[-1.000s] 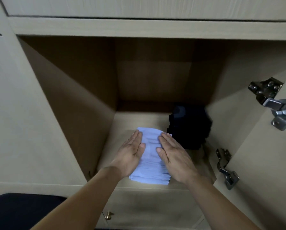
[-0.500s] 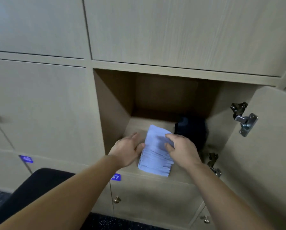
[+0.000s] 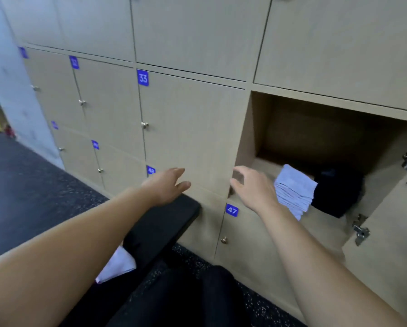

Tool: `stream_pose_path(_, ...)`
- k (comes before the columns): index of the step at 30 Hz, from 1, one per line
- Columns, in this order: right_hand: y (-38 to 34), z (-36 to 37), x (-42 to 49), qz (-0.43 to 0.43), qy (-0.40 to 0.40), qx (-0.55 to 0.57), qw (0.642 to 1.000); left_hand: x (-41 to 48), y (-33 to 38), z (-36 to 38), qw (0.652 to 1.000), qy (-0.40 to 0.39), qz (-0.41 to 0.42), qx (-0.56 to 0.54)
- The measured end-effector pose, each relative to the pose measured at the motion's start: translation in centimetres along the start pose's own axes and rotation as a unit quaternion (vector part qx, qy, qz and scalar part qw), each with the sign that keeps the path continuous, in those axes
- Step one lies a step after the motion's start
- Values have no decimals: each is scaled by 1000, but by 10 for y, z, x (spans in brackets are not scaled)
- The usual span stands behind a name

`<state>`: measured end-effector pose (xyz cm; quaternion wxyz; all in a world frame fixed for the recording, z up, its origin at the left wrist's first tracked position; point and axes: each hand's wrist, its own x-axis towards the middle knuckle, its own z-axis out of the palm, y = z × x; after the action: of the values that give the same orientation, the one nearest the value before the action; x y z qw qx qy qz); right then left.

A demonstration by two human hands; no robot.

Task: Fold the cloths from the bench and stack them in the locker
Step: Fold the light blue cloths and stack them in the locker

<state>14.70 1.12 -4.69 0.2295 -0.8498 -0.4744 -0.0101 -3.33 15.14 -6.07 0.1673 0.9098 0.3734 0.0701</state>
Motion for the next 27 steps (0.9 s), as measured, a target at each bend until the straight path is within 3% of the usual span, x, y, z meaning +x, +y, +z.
stream_pose_path(8,-98,53,-29,-91,-38,34,995,-93,-110,-35,992,67,-105,-23)
stream_pose_path(14,-140,108,-49,-121,-102,45,986,-151,-183,-21,975,94,-192,-63)
stream_pose_path(27,-162,216,-50,-89,-220,23,971,-162,-257,64,952,104,-268,-103)
